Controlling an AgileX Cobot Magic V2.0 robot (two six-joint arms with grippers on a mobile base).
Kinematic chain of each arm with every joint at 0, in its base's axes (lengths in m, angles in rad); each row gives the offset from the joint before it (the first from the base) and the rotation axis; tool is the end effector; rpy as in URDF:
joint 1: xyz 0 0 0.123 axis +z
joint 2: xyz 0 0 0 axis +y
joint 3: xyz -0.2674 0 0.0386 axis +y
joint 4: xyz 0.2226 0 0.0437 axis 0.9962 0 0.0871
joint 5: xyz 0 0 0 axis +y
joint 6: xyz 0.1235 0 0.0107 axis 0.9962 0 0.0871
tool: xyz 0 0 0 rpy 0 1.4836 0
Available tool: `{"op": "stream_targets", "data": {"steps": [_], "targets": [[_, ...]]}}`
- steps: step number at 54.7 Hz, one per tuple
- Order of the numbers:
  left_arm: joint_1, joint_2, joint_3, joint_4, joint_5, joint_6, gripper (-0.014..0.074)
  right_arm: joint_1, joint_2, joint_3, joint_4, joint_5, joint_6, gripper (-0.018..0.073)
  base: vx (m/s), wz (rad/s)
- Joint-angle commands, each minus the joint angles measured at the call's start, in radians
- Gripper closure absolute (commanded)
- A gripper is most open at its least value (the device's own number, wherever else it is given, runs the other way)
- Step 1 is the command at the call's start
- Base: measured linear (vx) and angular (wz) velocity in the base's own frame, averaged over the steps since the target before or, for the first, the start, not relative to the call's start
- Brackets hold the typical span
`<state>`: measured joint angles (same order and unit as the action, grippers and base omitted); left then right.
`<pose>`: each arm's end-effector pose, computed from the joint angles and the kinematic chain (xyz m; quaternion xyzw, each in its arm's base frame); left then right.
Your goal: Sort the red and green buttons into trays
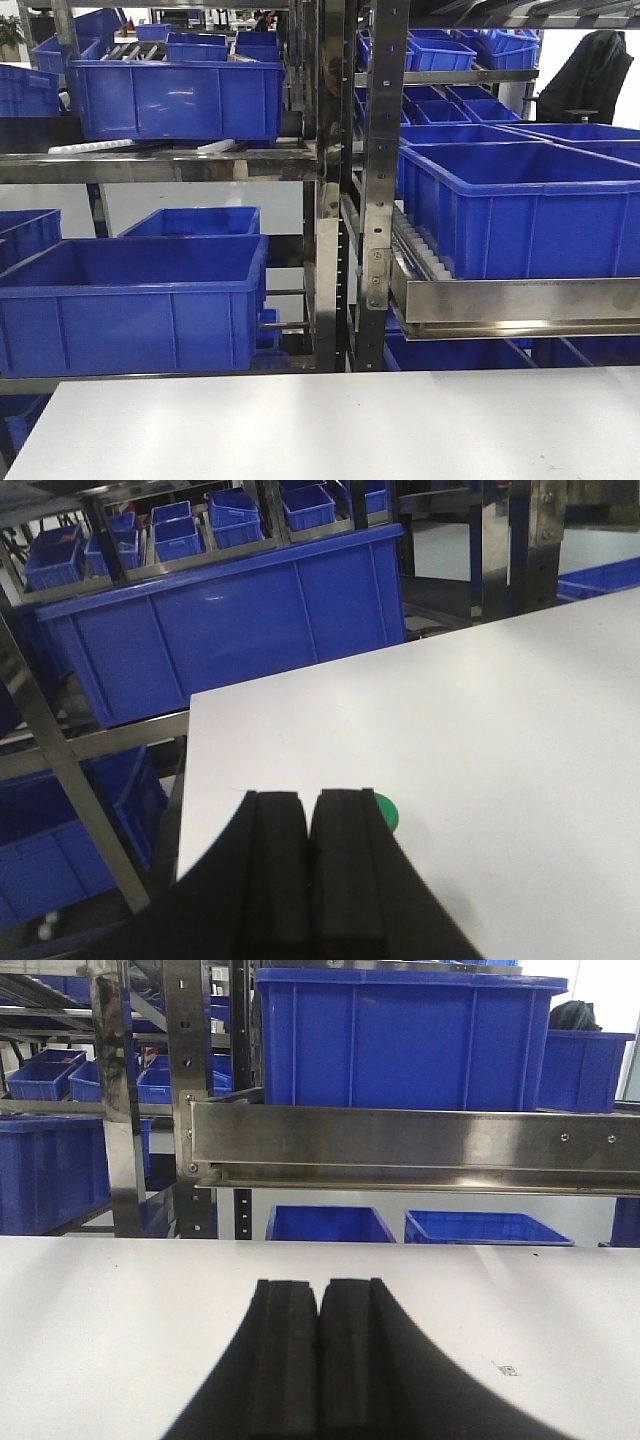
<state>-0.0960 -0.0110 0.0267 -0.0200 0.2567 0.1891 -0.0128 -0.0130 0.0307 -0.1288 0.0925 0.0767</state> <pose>0.0769 -0.0080 0.1759 0.1035 0.7624 0.0216 0.6383 0.0794 -0.0025 0.1950 -0.0097 0.7149 -0.0267 0.6987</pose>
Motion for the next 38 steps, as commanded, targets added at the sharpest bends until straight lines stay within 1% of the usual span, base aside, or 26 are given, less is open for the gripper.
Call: {"op": "stream_targets", "data": {"steps": [1,6,12,17,23,26,31,34,36,38], "targets": [[0.0,-0.005,-0.02,-0.003,-0.091,0.024,0.0602,0.001,-0.01,0.013,-0.01,-0.083,-0.007,0.0568,0.0,0.0],[0.0,-0.005,-0.02,-0.006,-0.133,0.021,0.0602,0.001,-0.01,0.013,-0.01,-0.083,-0.007,0.0568,0.0,0.0],[0.0,-0.005,-0.02,-0.014,-0.233,0.011,0.0602,0.001,-0.01,0.013,-0.01,-0.087,-0.007,0.0568,0.0,0.0],[0.0,-0.005,-0.02,-0.014,-0.313,0.011,0.0602,0.001,-0.01,0.013,-0.01,-0.131,-0.007,0.0568,0.0,0.0],[0.0,-0.005,-0.02,-0.014,-0.415,0.011,0.0602,0.001,-0.01,0.011,-0.01,-0.232,-0.007,0.0568,0.0,0.0],[0.0,-0.005,-0.02,-0.014,-0.473,0.011,0.0602,0.001,-0.01,-0.001,-0.01,-0.248,-0.006,0.0568,0.0,0.0],[0.0,-0.005,-0.02,-0.014,-0.559,0.01,0.0602,0.001,-0.01,-0.049,-0.01,-0.216,-0.006,0.0568,0.0,0.0],[0.0,-0.005,-0.021,-0.015,-0.6,0.01,0.0602,0.001,-0.01,-0.094,-0.01,-0.169,-0.006,0.0568,0.0,0.0],[0.0,-0.005,-0.027,-0.025,-0.605,0.004,0.0602,0.001,-0.009,-0.125,-0.01,-0.125,-0.006,0.0568,0.0,0.0],[0.0,-0.005,-0.034,-0.049,-0.607,-0.023,0.0602,0.001,-0.009,-0.166,-0.01,-0.076,-0.006,0.0568,0.0,0.0]]}}
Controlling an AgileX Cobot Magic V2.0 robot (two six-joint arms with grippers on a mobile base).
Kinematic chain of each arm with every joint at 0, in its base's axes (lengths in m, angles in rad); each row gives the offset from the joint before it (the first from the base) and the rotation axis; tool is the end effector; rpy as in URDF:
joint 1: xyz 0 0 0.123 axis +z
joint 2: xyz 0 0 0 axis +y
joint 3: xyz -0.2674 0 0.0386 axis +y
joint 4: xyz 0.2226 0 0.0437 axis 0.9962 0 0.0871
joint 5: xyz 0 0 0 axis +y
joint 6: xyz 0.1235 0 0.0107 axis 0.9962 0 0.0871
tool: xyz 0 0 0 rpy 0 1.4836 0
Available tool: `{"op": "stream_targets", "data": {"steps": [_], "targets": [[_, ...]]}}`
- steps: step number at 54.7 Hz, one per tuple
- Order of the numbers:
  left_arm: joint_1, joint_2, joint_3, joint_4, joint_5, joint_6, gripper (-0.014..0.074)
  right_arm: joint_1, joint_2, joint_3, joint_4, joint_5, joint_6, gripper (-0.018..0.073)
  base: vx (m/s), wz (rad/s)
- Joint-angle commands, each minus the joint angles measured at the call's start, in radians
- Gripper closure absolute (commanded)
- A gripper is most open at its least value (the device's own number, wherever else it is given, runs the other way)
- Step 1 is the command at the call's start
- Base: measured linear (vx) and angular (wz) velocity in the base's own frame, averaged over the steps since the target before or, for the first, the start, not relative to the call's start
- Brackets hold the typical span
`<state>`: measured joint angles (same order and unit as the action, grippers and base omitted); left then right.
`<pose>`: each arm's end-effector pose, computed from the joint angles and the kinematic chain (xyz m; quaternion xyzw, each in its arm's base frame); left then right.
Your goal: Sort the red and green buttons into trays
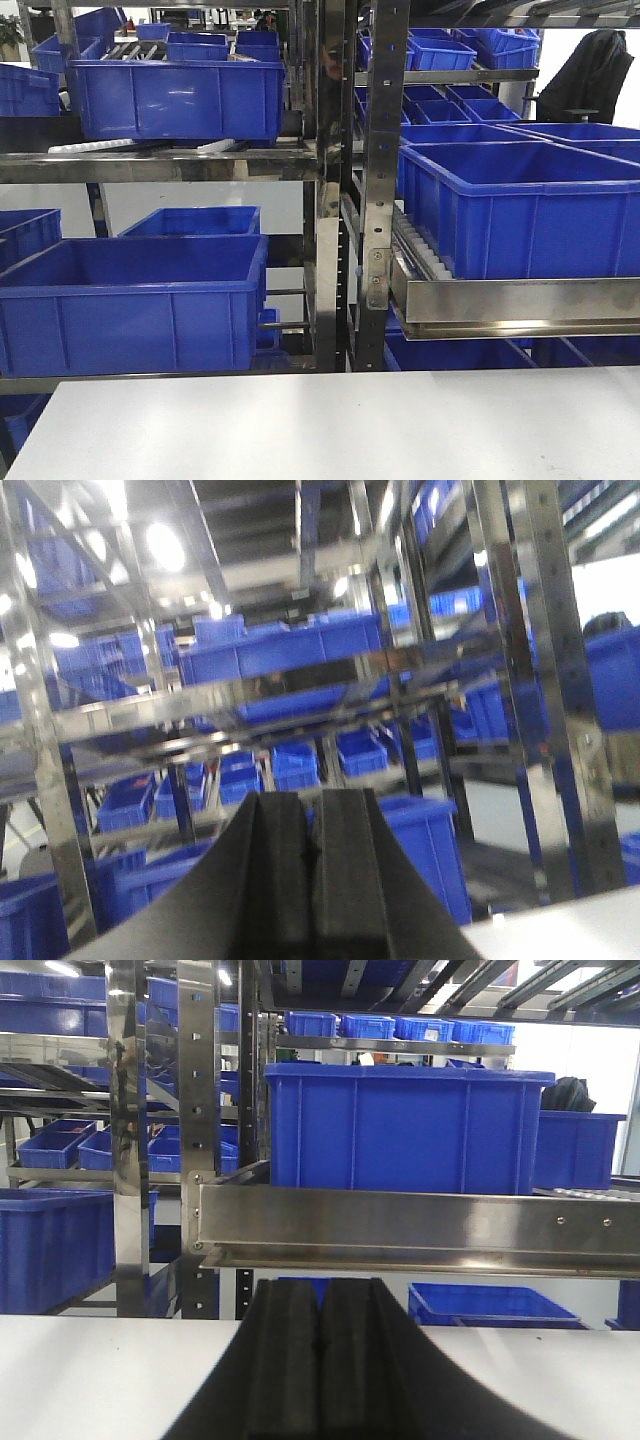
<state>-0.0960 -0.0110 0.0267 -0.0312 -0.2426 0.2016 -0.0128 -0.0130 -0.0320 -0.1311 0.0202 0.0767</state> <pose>0.0731 -0.0061 0.2370 0.0753 0.5830 0.0327 0.8083 0.0757 -0.0013 0.2256 -0.0129 0.6662 -0.0259 0.7452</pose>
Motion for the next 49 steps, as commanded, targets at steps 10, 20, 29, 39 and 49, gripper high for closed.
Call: {"op": "stream_targets", "data": {"steps": [10,20,29,39,49], "targets": [[0.0,0.009,-0.147,-0.088,-0.023,-0.072,0.0599,0.001,0.013,-0.255,-0.016,0.161,-0.006,0.0568,0.0,0.0],[0.0,0.151,-0.328,-0.05,0.287,-0.033,0.0599,0.001,0.117,-0.322,-0.013,0.164,0.005,0.0568,0.0,0.0],[0.0,0.302,-0.355,-0.052,0.243,-0.035,0.0596,0.001,0.244,-0.323,-0.016,0.171,0.005,0.0568,0.0,0.0],[0.0,0.44,-0.327,-0.052,0.256,-0.035,0.0589,0.001,0.381,-0.323,-0.016,0.169,0.005,0.0559,0.0,0.0],[0.0,0.537,-0.304,-0.052,0.284,-0.035,0.0536,0.001,0.48,-0.323,-0.015,0.169,0.027,0.0505,0.0,0.0]]}}
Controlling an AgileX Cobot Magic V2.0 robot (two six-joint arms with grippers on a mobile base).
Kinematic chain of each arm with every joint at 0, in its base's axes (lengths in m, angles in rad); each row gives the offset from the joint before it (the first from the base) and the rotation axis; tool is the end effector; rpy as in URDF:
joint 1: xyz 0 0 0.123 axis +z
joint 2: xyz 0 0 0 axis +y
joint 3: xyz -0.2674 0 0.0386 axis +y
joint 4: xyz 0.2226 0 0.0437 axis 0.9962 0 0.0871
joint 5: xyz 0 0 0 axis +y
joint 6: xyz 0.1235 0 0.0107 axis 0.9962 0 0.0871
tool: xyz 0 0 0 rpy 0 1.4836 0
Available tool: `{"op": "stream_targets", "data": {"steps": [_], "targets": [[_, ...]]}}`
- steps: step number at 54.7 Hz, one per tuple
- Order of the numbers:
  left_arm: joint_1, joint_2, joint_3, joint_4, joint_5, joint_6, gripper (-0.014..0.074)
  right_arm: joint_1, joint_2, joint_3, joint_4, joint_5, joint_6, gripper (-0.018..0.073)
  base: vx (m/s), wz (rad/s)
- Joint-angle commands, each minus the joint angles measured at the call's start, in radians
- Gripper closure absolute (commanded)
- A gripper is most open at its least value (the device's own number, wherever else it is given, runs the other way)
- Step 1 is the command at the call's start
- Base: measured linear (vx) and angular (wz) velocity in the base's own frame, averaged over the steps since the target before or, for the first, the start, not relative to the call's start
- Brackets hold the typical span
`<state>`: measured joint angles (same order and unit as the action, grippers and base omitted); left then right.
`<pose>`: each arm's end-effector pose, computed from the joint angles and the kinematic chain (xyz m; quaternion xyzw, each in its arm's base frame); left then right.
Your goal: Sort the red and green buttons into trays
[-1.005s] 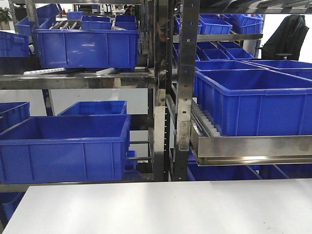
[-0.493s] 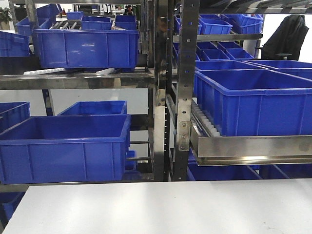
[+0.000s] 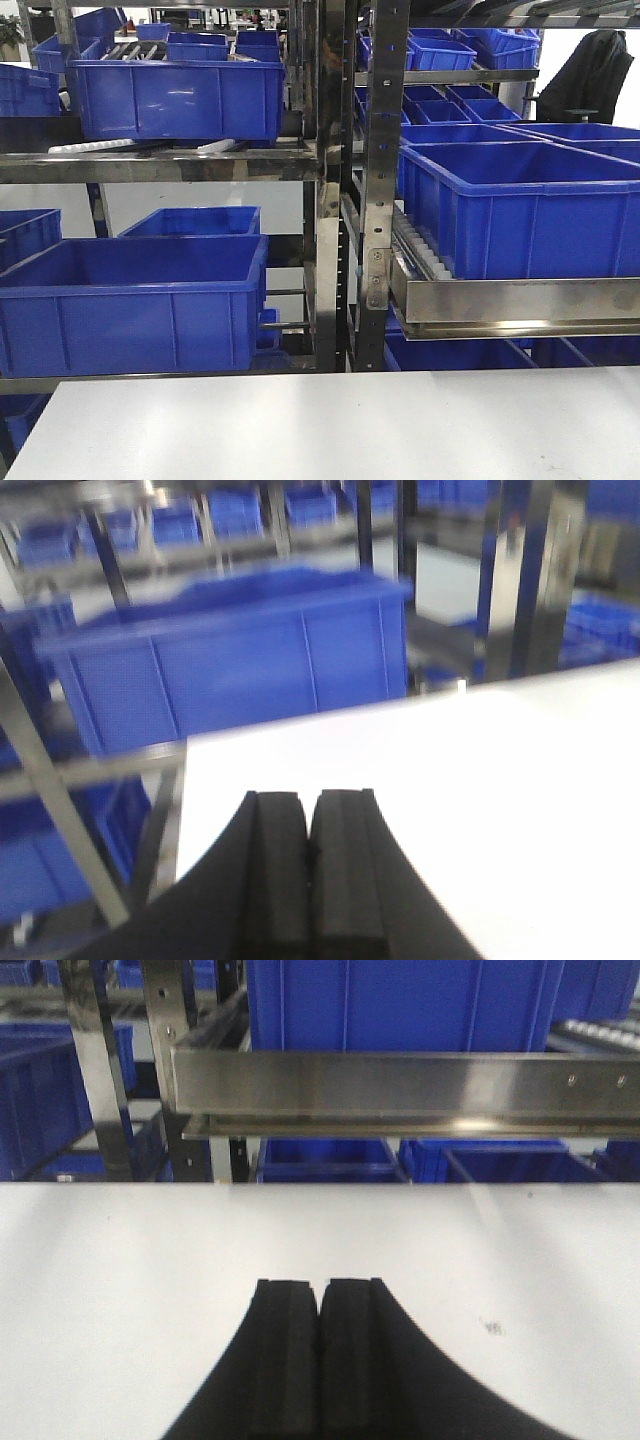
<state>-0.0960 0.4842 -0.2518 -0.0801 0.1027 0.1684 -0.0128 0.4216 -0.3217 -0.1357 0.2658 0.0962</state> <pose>0.1275 -0.0133 0.2424 0.0753 0.7854 -0.0055 0.6144 0.1168 -0.0059 0.2551 0.0019 0.7977 -0.0285 0.6024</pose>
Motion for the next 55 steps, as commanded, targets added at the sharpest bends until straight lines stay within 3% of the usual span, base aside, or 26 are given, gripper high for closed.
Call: {"op": "stream_targets", "data": {"steps": [1,9,19,28,42,55], "targets": [[0.0,0.051,-0.026,-0.003,-0.056,-0.002,0.0528,0.001,0.052,-0.033,-0.011,-0.076,0.008,0.0497,0.0,0.0],[0.0,0.105,-0.025,-0.003,-0.002,-0.002,0.0406,0.001,0.109,-0.033,-0.011,-0.077,0.008,0.0374,0.0,0.0],[0.0,0.166,-0.009,-0.006,0.048,-0.002,0.0179,0.001,0.147,-0.033,-0.011,-0.077,0.006,0.0114,0.0,0.0],[0.0,0.201,0.015,-0.007,0.03,-0.002,0.0048,0.001,0.153,-0.033,-0.004,-0.078,0.005,-0.0039,0.0,0.0],[0.0,0.281,0.018,-0.006,0.026,-0.003,0.0008,0.001,0.153,-0.033,-0.004,-0.077,0.005,-0.0041,0.0,0.0],[-0.032,0.424,0.018,-0.006,-0.113,-0.003,0.0008,0.001,0.153,-0.033,-0.004,-0.077,0.005,-0.0015,0.0,0.0]]}}
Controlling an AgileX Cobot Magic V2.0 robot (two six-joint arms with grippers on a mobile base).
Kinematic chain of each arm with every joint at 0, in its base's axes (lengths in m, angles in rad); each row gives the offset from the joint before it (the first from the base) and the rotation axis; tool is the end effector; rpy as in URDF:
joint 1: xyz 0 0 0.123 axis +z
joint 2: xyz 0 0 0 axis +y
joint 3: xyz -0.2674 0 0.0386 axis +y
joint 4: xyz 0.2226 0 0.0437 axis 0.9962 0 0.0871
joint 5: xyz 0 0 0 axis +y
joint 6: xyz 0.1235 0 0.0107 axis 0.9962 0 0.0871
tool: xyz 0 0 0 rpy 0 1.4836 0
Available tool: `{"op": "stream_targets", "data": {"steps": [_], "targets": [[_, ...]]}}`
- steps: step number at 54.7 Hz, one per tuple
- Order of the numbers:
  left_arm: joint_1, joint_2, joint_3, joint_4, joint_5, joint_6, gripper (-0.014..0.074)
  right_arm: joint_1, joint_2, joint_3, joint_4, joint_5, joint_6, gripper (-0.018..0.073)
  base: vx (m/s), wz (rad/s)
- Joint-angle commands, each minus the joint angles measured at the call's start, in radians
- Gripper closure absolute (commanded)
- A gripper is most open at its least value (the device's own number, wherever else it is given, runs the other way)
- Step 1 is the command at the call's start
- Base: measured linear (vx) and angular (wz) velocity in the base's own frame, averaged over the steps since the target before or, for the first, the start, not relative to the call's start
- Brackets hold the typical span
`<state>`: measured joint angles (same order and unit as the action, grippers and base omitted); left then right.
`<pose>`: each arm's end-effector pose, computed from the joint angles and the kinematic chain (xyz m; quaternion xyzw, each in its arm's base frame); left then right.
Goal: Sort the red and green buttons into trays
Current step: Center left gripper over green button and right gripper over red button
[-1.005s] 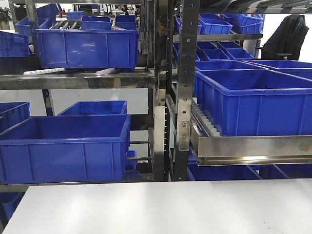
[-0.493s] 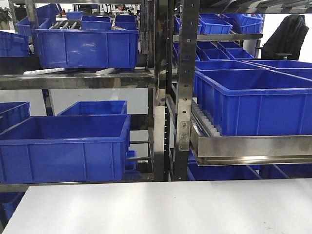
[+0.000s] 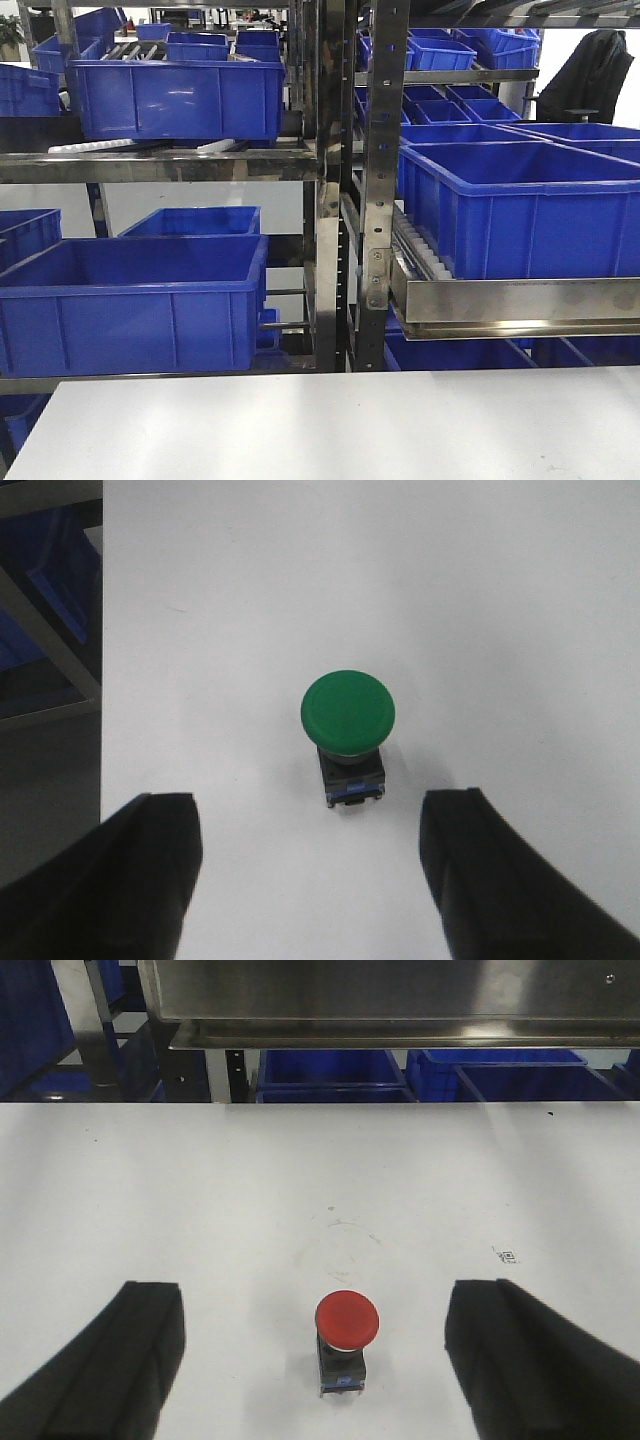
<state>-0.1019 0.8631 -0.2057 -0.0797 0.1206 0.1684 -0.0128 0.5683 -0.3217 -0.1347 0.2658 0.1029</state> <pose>0.1530 -0.0168 0.1708 0.0884 0.9003 -0.0070 0.4261 0.1348 -0.0061 0.2366 0.0036 0.8397 -0.0256 0.5425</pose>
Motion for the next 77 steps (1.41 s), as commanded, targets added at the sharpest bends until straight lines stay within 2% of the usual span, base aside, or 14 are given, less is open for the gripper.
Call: {"op": "stream_targets", "data": {"steps": [1,9,25,32,40,49,65,77], "targets": [[-0.035,0.06,-0.028,-0.007,-0.145,-0.002,0.0008,0.001,0.007,-0.033,-0.005,-0.077,-0.002,-0.0015,0.0,0.0],[-0.071,0.153,-0.028,-0.006,-0.231,-0.002,0.0008,0.001,0.007,-0.033,-0.005,-0.077,-0.002,-0.0015,0.0,0.0],[-0.073,0.309,-0.028,-0.006,-0.505,0.013,0.0008,0.001,0.007,-0.033,-0.005,-0.077,-0.002,-0.0015,0.0,0.0],[-0.073,0.384,-0.028,-0.006,-0.556,0.006,0.0008,0.001,0.007,-0.033,-0.005,-0.077,-0.002,-0.0015,0.0,0.0],[-0.073,0.473,-0.028,-0.005,-0.649,-0.049,0.0008,0.001,0.007,-0.033,-0.005,-0.077,-0.002,-0.0015,0.0,0.0],[-0.073,0.571,-0.028,-0.002,-0.758,-0.074,0.0008,0.001,0.007,-0.033,-0.005,-0.077,-0.003,-0.0015,0.0,0.0],[-0.073,0.761,-0.028,-0.002,-0.915,-0.073,0.0009,0.001,0.007,-0.033,-0.005,-0.077,-0.003,-0.0015,0.0,0.0],[-0.073,0.834,-0.032,-0.006,-0.955,-0.073,0.0015,0.001,0.007,-0.033,-0.005,-0.073,-0.002,-0.0015,0.0,0.0]]}}
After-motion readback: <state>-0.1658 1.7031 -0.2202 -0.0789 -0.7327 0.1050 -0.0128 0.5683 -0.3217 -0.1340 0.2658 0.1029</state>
